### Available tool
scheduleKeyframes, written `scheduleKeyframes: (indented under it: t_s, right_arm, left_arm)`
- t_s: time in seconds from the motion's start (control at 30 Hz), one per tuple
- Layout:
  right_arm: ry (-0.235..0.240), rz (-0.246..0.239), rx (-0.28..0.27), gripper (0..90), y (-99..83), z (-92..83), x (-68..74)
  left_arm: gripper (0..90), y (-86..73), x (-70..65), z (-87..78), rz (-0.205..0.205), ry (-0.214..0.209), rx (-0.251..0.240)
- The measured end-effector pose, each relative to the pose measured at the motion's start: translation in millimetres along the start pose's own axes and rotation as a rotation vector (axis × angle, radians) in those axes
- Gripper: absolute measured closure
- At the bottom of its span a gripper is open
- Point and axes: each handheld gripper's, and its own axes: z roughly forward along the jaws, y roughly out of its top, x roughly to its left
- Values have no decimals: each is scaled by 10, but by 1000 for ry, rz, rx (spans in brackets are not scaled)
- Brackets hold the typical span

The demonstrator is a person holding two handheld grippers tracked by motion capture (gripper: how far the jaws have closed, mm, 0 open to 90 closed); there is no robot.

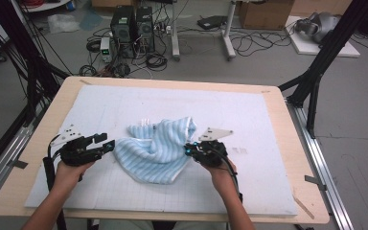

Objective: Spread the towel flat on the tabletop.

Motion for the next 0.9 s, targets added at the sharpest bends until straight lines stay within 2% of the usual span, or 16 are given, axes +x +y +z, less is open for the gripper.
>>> scheduleKeyframes:
  t_s: [0.2,0.3,0.37,0.47,0.53,0.6,0.7,0.8,0.9]
  right_arm:
    - [-80,48,29,838,-279,-377,-158]
    - [-157,41,88,838,-395,-533,-211]
    - [-216,63,122,838,-486,-635,-269]
    - [-273,110,113,832,-600,-764,-369]
    - [-290,137,102,767,-635,-798,-396]
    - [-286,136,72,646,-625,-796,-383]
    - [-244,103,8,551,-538,-768,-288]
    - [-123,43,-35,508,-430,-654,-134]
    - [-9,-22,-24,469,-355,-432,71]
  left_arm:
    - [475,-8,-17,40,6,-8,14]
    - [473,-15,-22,49,4,-9,18]
    - [472,-20,-22,56,2,-8,20]
    - [470,-24,-30,68,3,-11,25]
    - [470,-24,-42,81,8,-17,29]
    - [470,-25,-53,98,14,-21,31]
    - [470,-30,-56,108,12,-20,33]
    - [470,-34,-55,112,16,-24,34]
    - [470,-35,-50,111,18,-22,32]
